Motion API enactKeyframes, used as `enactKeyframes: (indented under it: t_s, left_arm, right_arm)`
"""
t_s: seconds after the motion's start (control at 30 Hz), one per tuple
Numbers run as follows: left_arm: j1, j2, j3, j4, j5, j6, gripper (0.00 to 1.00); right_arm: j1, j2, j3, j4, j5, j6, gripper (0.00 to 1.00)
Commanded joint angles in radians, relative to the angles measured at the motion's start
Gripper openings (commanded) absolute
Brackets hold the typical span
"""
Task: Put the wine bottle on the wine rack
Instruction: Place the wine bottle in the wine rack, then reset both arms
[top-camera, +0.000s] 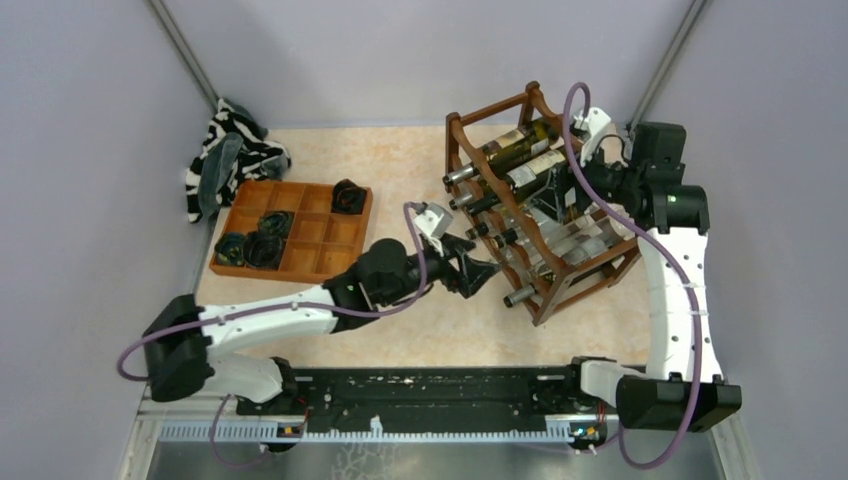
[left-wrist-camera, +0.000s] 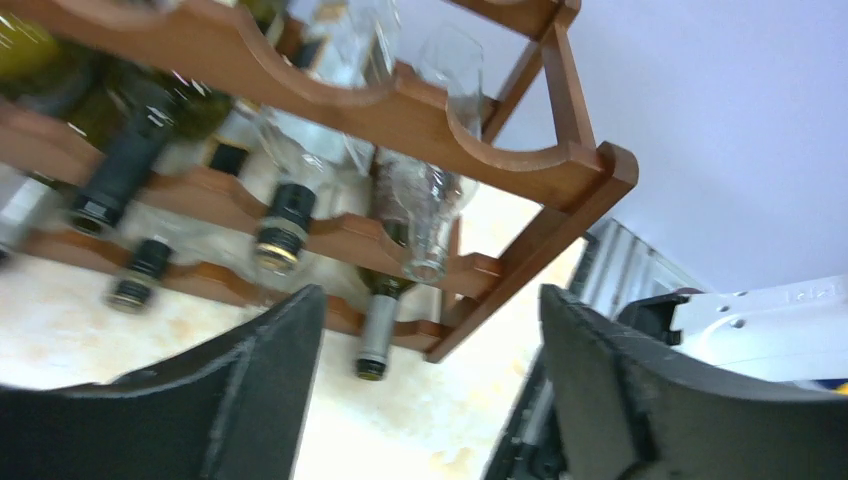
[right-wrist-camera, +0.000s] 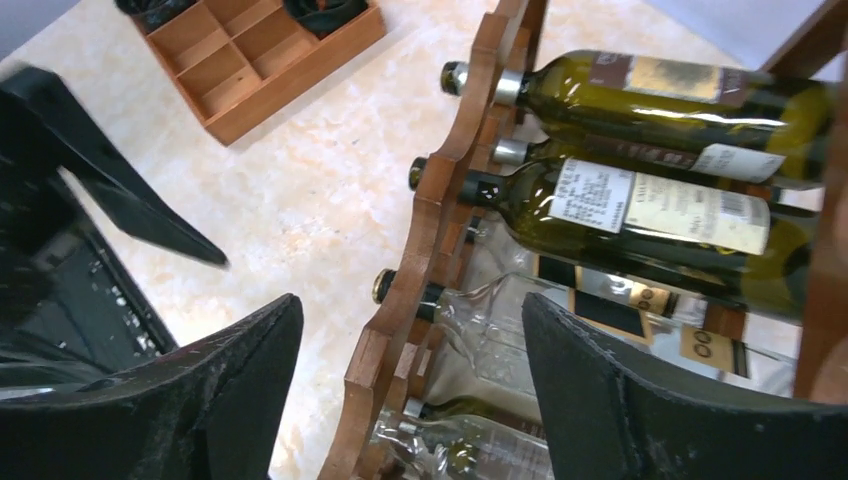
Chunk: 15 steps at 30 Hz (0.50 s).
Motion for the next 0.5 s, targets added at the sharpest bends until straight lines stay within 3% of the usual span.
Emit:
enactKeyframes:
  t_s: [0.0, 0.07, 0.27, 0.47]
  left_arm:
    - [0.025, -0.185, -0.003, -0.116, -0.102, 0.213, 0.90]
    - [0.089, -0.253, 0.040, -0.207, -0.074, 0.222, 0.98]
    - [0.409, -0.305, 0.256, -0.446, 0.248, 0.140, 0.98]
    - [0.516, -0.289, 0.506, -0.624, 0.322, 0.165, 0.98]
  right_arm:
    - [-0.021, -0.052, 0.101, 0.008, 0.053, -0.029, 0.82]
    - [-0.024, -0.058, 0.131, 0.025, 0.118, -0.004, 0.97]
    - [-0.024, -0.061, 0.232, 0.104, 0.306, 0.133, 0.99]
    - [-0.024, -0.026, 0.460, 0.102, 0.295, 0.180, 0.99]
